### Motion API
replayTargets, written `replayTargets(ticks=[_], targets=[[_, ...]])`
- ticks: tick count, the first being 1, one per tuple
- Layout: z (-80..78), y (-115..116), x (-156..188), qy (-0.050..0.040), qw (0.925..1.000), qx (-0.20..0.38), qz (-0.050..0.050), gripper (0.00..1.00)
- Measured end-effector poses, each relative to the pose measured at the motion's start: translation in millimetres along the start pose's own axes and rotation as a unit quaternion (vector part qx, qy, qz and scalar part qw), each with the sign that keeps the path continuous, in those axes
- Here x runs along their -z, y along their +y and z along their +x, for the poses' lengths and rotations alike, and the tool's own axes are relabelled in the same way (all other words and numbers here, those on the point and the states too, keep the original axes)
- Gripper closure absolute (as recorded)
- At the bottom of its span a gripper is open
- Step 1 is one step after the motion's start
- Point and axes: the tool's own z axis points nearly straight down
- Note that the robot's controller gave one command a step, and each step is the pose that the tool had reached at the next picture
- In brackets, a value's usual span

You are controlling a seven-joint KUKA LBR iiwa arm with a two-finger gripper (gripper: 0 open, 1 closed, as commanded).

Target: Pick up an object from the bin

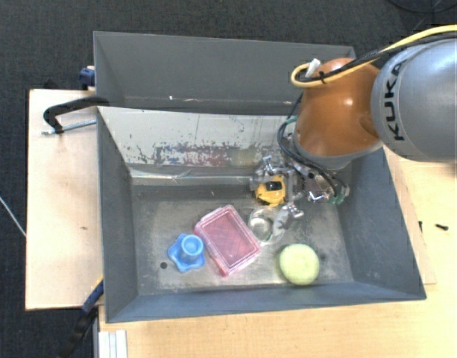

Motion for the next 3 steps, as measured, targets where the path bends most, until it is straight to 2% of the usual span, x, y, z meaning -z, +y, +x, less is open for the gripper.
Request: replayTargets(ticks=[1, 2, 3], targets=[[-4.0, -5, -16, -0.0013, 0.9992, -0.039, 0.0, 0.0], [-23.3, 15, -36, -0.0019, 0.9984, 0.056, 0.002, 0.0], [9.0, 38, -58, -0.0033, 0.9964, -0.085, 0.001, 1.0]])
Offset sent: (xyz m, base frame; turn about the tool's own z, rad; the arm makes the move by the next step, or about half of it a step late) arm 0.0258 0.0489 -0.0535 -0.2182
